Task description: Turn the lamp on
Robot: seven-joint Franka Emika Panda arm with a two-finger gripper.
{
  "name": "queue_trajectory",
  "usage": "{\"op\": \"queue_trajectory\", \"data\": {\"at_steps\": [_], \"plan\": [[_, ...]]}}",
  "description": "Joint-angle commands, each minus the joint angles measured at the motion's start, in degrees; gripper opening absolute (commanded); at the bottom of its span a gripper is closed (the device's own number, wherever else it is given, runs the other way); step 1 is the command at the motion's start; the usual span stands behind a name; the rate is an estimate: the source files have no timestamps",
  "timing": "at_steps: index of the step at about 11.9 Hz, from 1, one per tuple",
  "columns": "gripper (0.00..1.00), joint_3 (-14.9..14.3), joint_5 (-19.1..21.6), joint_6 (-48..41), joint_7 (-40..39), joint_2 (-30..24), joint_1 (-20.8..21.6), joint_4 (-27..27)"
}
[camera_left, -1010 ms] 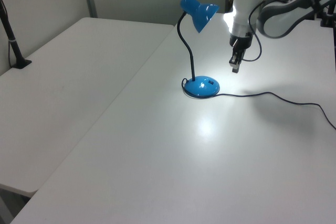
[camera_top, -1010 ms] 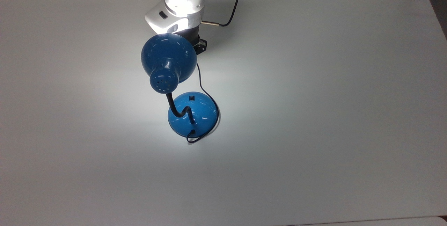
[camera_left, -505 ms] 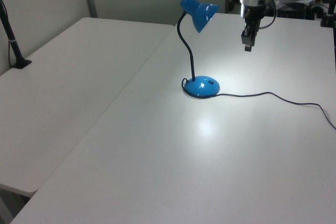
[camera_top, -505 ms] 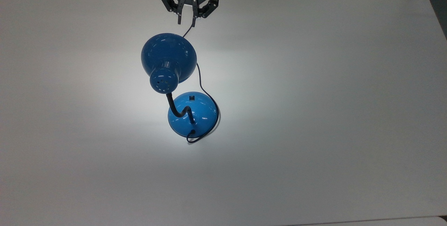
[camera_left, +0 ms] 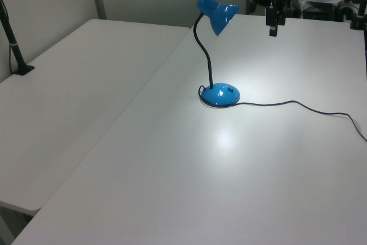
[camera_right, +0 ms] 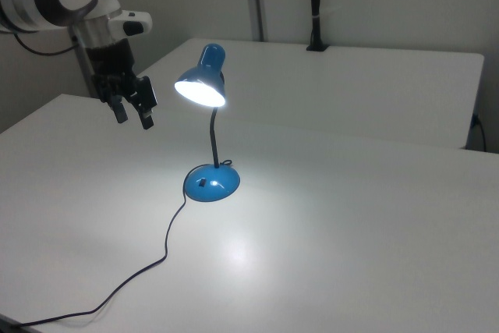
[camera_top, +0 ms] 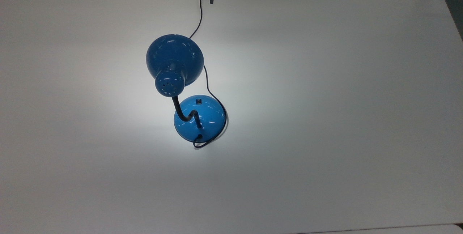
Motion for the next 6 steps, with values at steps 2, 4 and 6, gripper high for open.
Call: {"op": "queue_trajectory", "data": {"at_steps": [2,4,6], "plan": [[1.00,-0.9,2.1,-2.3,-0.1,0.0,-0.1,2.2],[1.00,-1.0,2.1,-2.4,-0.1,0.2,-0.3,3.8],[1.00,-0.9,2.1,-3.0,-0.1,0.4,-0.2,3.8]]}}
